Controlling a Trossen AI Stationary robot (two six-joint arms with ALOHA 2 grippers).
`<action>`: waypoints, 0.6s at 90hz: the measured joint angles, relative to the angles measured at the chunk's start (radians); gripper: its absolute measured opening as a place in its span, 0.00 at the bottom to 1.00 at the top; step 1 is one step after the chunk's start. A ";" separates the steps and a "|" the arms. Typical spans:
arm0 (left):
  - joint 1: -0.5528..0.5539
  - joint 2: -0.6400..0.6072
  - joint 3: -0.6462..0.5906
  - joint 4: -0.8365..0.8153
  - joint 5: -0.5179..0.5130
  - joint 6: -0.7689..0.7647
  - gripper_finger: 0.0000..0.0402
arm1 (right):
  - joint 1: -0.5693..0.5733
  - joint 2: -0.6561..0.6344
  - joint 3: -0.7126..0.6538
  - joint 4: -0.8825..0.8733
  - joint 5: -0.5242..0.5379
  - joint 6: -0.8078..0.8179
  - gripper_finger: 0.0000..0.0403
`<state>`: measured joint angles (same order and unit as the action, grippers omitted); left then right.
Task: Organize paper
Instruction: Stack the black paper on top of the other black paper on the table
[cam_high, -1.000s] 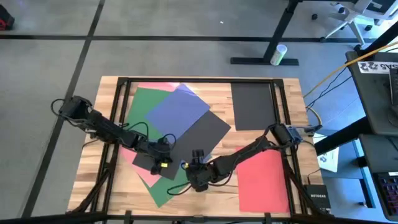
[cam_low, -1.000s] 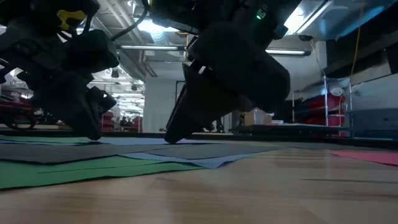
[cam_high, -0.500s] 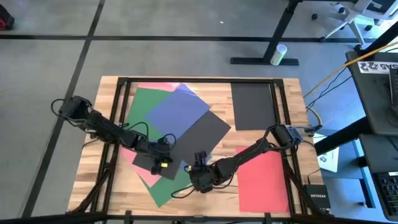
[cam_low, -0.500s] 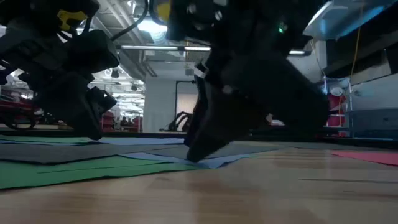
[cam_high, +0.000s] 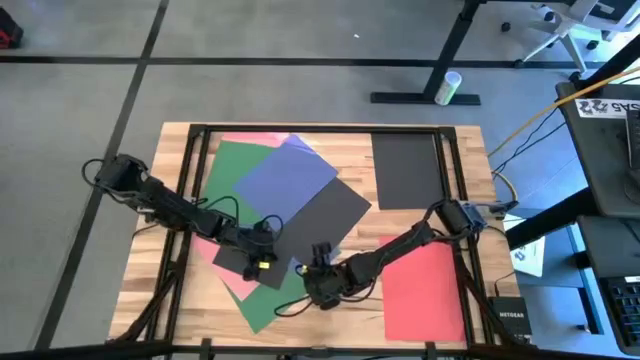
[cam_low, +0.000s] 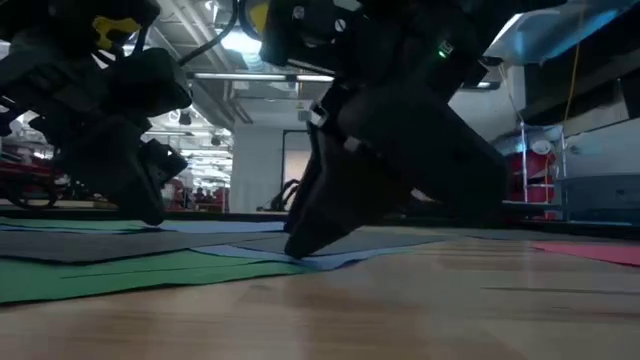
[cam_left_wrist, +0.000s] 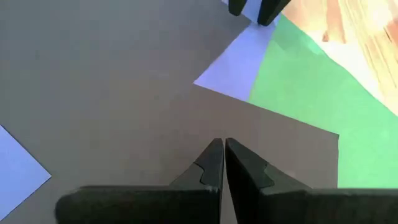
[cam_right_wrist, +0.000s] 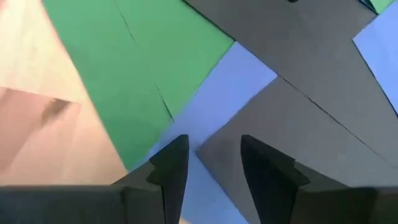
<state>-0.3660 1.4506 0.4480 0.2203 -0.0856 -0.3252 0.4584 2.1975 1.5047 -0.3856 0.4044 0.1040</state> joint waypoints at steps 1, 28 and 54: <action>0.000 0.000 0.000 0.000 0.000 0.000 0.00 | 0.000 0.000 0.000 0.001 -0.002 0.000 0.34; 0.000 0.000 0.000 0.000 0.000 -0.005 0.00 | -0.015 0.000 0.000 -0.004 0.013 0.024 0.34; 0.000 0.000 0.000 0.000 0.000 -0.008 0.00 | -0.041 0.000 0.000 -0.010 0.027 0.098 0.31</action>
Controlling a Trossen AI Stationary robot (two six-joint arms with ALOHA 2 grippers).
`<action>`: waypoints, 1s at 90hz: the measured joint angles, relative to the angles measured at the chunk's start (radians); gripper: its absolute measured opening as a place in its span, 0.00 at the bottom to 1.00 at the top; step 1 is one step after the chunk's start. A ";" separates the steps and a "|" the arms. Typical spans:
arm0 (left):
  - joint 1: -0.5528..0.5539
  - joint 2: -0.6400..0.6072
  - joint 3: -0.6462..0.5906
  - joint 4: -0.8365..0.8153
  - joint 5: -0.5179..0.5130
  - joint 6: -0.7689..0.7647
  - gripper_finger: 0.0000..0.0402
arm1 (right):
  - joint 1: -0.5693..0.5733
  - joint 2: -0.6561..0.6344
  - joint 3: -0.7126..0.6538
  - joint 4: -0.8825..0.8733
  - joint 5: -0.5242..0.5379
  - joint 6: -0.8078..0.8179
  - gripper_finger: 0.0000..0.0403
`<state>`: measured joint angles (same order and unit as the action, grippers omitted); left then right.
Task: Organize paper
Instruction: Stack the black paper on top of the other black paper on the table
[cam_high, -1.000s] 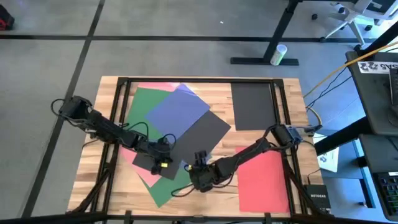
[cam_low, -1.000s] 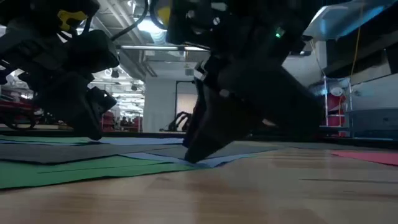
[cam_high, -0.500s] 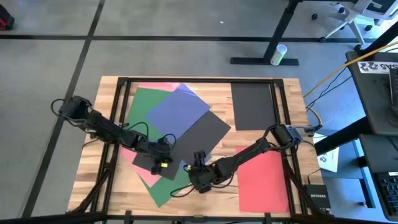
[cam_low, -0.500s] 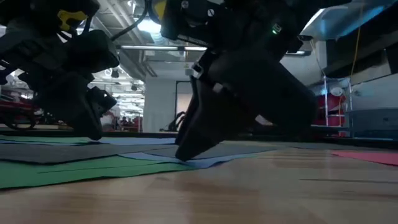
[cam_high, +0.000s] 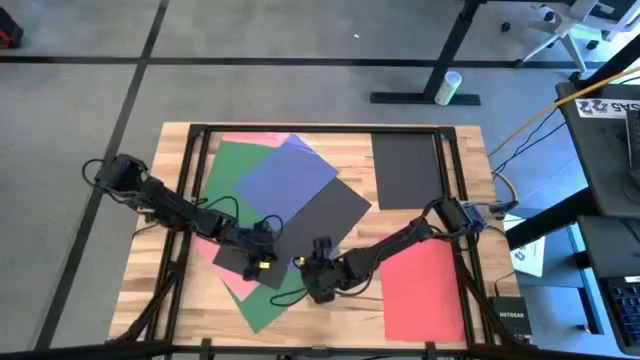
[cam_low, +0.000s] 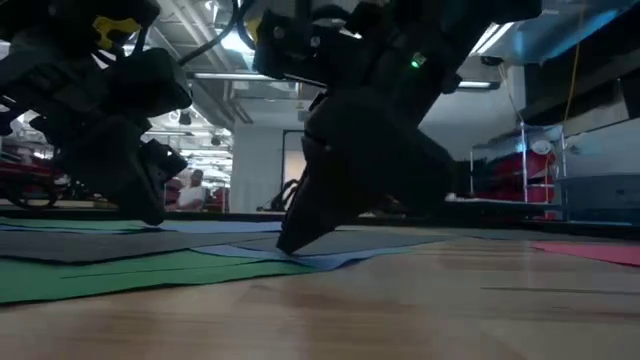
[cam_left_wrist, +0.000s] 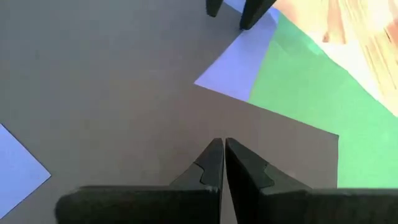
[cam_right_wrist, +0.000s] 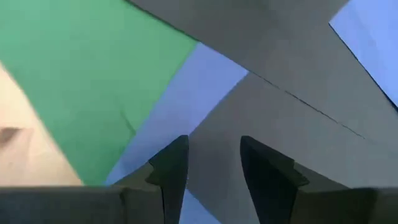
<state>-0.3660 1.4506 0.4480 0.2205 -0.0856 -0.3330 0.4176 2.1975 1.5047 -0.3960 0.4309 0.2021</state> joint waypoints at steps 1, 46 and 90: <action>0.000 0.000 0.000 0.000 0.000 0.000 0.00 | 0.000 0.000 0.000 -0.001 0.003 0.000 0.31; 0.000 0.000 0.000 0.000 0.000 -0.001 0.00 | 0.001 0.000 0.000 -0.025 0.001 -0.021 0.03; -0.004 0.000 0.000 0.000 0.000 -0.012 0.00 | 0.023 0.000 0.010 -0.043 -0.146 0.022 0.09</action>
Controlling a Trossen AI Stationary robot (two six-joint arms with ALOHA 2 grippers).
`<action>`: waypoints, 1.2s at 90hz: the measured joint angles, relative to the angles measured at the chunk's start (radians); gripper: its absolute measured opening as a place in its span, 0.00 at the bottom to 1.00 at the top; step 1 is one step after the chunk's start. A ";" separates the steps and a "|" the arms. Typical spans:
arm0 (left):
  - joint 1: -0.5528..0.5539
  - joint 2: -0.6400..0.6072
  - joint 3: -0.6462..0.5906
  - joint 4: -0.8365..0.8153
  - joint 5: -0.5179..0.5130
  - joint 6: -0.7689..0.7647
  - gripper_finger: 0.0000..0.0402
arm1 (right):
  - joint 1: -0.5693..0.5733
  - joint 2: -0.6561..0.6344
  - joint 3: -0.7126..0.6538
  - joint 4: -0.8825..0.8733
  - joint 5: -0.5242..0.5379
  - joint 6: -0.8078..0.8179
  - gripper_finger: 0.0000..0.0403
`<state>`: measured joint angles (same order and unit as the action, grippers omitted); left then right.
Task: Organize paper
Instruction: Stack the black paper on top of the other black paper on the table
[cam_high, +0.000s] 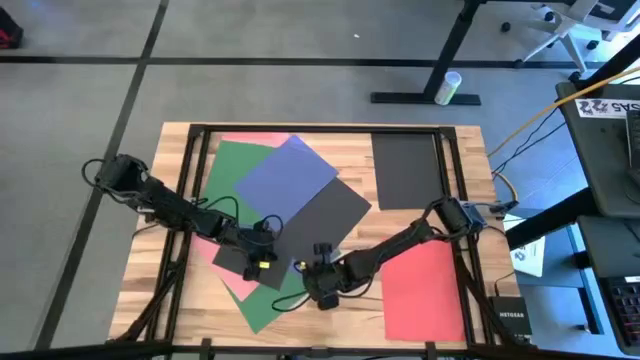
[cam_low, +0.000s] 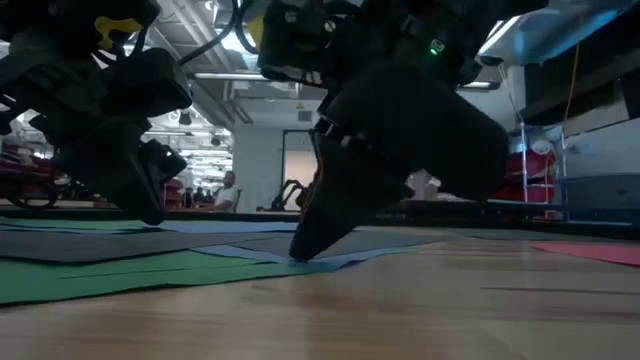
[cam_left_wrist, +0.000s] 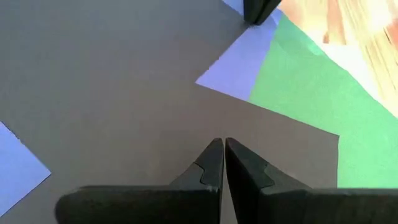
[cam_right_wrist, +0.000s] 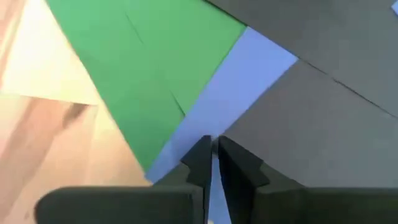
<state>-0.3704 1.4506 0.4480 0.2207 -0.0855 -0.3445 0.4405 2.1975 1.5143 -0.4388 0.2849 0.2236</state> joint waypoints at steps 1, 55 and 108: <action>-0.001 0.000 0.000 0.000 0.000 0.000 0.00 | 0.002 0.000 0.000 -0.003 0.001 0.001 0.09; -0.003 0.000 0.000 0.000 0.000 -0.010 0.00 | 0.024 0.000 0.104 -0.212 0.010 0.032 0.30; -0.003 0.000 0.000 0.000 0.000 -0.007 0.00 | 0.023 -0.006 0.060 -0.264 -0.174 0.087 0.30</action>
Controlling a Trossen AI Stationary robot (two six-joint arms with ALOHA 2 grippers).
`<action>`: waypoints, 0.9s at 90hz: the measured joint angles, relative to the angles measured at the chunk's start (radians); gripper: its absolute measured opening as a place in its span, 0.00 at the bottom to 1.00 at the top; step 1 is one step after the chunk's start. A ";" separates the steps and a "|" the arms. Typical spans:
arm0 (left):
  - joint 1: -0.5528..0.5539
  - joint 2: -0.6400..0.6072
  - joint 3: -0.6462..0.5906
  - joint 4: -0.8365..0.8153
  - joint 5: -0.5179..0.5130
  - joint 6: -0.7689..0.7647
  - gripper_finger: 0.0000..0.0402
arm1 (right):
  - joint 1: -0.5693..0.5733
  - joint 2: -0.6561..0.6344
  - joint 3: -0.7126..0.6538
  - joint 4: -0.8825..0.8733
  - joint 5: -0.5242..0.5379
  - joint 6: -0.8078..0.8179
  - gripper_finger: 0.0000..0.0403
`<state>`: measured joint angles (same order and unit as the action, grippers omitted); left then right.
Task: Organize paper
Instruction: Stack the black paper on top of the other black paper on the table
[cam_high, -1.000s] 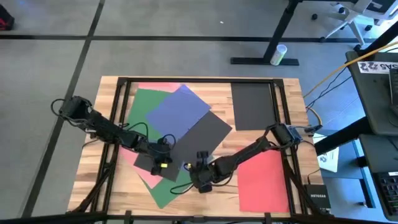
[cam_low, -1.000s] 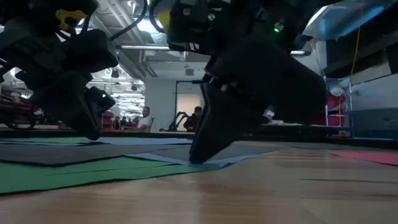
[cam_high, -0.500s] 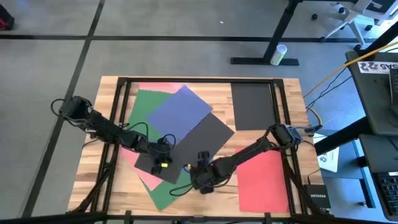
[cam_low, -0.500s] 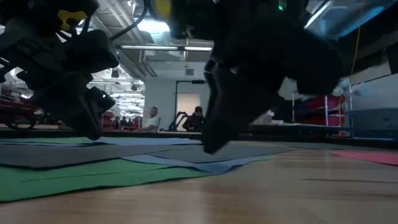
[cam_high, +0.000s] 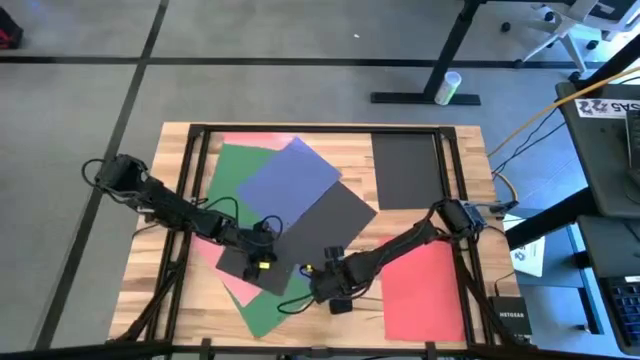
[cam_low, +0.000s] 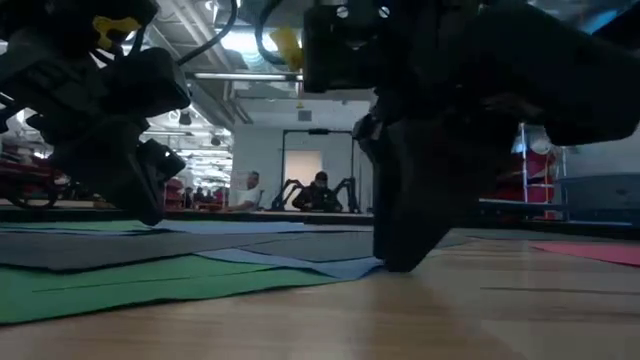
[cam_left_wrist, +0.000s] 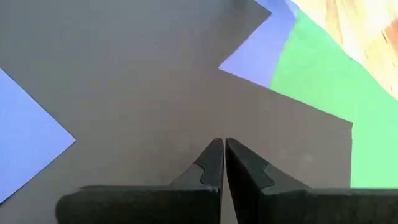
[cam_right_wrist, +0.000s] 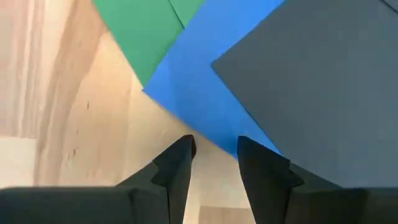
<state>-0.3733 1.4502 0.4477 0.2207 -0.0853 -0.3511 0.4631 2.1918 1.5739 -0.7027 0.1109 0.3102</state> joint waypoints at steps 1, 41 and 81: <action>0.000 0.000 0.000 0.000 0.000 0.000 0.00 | 0.000 0.000 -0.002 0.003 0.000 0.000 0.30; 0.000 0.000 0.000 0.000 0.000 0.000 0.00 | -0.073 0.005 -0.023 0.195 -0.009 -0.034 0.30; 0.000 0.000 0.000 0.000 0.000 0.003 0.00 | -0.071 0.009 0.033 0.238 -0.028 -0.058 0.30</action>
<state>-0.3733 1.4506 0.4477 0.2203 -0.0853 -0.3484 0.3923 2.2009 1.6073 -0.4644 0.0826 0.2525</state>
